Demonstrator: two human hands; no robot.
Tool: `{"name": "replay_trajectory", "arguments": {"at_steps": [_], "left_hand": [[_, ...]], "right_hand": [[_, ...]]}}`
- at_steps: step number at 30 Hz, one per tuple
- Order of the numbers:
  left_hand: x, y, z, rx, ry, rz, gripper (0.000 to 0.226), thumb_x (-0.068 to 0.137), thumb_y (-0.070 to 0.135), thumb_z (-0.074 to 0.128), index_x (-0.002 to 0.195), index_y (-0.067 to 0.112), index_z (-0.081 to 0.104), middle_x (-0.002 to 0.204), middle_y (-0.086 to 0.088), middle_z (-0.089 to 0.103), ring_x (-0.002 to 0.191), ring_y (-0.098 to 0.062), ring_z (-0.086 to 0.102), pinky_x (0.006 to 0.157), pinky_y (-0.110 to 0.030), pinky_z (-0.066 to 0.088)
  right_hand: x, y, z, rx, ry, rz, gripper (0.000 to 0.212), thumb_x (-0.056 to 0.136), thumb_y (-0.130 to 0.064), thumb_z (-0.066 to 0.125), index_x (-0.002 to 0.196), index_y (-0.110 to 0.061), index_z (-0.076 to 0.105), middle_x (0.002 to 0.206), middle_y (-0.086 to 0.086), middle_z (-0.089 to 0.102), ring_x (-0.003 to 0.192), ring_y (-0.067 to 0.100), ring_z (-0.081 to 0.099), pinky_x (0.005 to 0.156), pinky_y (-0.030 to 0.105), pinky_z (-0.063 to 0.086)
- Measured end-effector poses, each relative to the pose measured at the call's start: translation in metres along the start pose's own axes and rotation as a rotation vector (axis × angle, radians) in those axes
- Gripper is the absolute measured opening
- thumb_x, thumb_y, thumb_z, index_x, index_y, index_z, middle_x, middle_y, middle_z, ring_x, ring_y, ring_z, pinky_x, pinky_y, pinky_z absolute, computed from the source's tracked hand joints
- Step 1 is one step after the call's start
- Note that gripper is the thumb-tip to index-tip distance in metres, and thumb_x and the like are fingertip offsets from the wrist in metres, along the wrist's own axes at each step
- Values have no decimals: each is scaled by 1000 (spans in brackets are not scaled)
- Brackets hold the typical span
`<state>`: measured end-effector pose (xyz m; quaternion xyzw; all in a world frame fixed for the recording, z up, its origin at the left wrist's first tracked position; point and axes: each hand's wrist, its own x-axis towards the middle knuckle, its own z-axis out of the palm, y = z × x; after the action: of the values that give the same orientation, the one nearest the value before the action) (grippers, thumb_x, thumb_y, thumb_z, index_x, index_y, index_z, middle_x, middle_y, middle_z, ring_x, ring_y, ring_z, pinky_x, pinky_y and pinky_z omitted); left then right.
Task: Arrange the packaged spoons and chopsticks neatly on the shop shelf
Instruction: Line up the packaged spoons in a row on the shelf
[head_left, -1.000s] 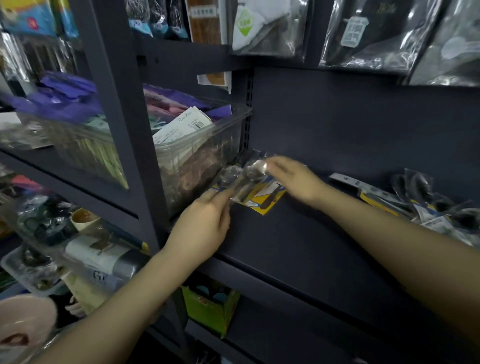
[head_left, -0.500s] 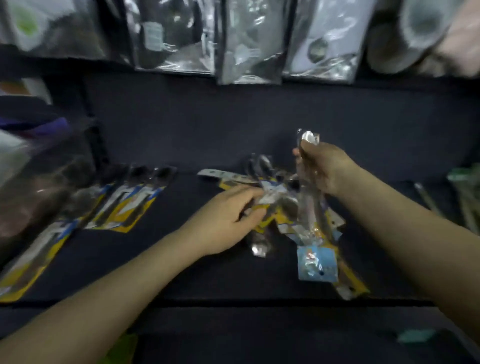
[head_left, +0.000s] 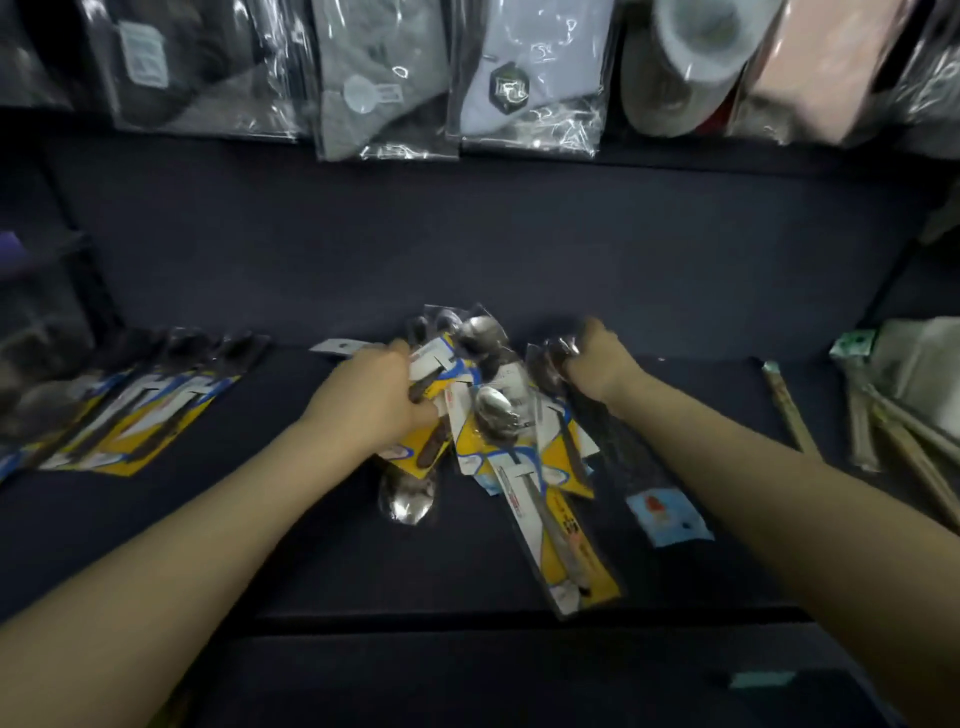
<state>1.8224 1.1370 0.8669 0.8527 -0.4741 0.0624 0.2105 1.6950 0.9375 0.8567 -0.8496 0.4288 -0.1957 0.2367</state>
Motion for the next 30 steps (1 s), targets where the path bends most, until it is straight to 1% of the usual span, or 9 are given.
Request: {"name": "replay_trajectory", "arguments": {"at_steps": [2, 4, 7, 12, 14, 18, 23, 27, 30], "left_hand": [[-7, -14, -11, -80, 86, -71, 35, 68, 32, 64, 93, 9, 57, 89, -8, 61, 82, -29, 58, 66, -34, 46], [-17, -27, -17, -172, 124, -146, 32, 69, 26, 66, 98, 14, 59, 85, 0, 60, 77, -21, 54, 62, -29, 39], [-28, -36, -13, -208, 36, -220, 36, 72, 28, 67, 104, 15, 57, 81, 2, 58, 67, -16, 52, 55, -25, 35], [-23, -27, -3, -325, -28, -207, 39, 71, 45, 68, 100, 20, 57, 82, 10, 58, 70, -7, 55, 49, -16, 35], [-18, -18, -1, -339, -81, -196, 38, 67, 53, 68, 88, 23, 59, 79, 11, 62, 67, -1, 57, 45, -18, 39], [-7, -3, 7, -146, -156, -157, 47, 67, 49, 69, 96, 14, 56, 97, -3, 63, 86, -18, 59, 65, -31, 47], [-4, 8, 17, -81, -200, -63, 69, 76, 47, 64, 131, 16, 36, 130, -10, 50, 113, -27, 52, 88, -41, 47], [-4, 14, 20, -72, -236, -106, 90, 65, 59, 69, 135, 18, 31, 127, -5, 51, 110, -23, 53, 84, -39, 49], [0, 16, 20, -136, -280, -159, 79, 69, 49, 72, 131, 15, 37, 121, -5, 56, 105, -23, 56, 85, -39, 50]], "right_hand": [[-11, -14, 3, -145, 11, -204, 52, 88, -26, 54, 133, -6, 37, 136, 19, 40, 127, 37, 36, 105, 42, 34], [-29, -27, 7, -143, -171, -387, 56, 80, -47, 58, 123, -11, 49, 129, 11, 48, 123, 30, 44, 100, 42, 40], [-53, -34, 18, -300, -412, -408, 84, 61, -72, 55, 123, -15, 47, 130, 3, 46, 123, 23, 44, 98, 40, 43], [-50, -39, 20, -153, -235, -462, 44, 79, -21, 62, 120, -10, 51, 113, 10, 62, 87, 22, 57, 70, 25, 42], [-42, -38, 21, -137, -109, -476, 35, 79, -7, 55, 114, -6, 56, 110, 14, 63, 96, 27, 59, 71, 21, 39], [-25, -29, 16, 50, -78, -320, 30, 79, 3, 58, 108, -6, 61, 99, 8, 62, 89, 18, 57, 71, 19, 40], [-16, -30, -7, 451, -78, -127, 44, 78, -7, 71, 119, -2, 56, 93, 8, 59, 83, 19, 57, 75, 29, 48], [-23, -19, -10, 62, -239, -93, 35, 82, -28, 67, 103, -1, 59, 92, 11, 59, 84, 24, 56, 70, 32, 46], [-29, -7, -11, -42, -289, -12, 47, 79, -36, 69, 110, -3, 55, 107, 12, 58, 98, 25, 56, 79, 33, 46]]}}
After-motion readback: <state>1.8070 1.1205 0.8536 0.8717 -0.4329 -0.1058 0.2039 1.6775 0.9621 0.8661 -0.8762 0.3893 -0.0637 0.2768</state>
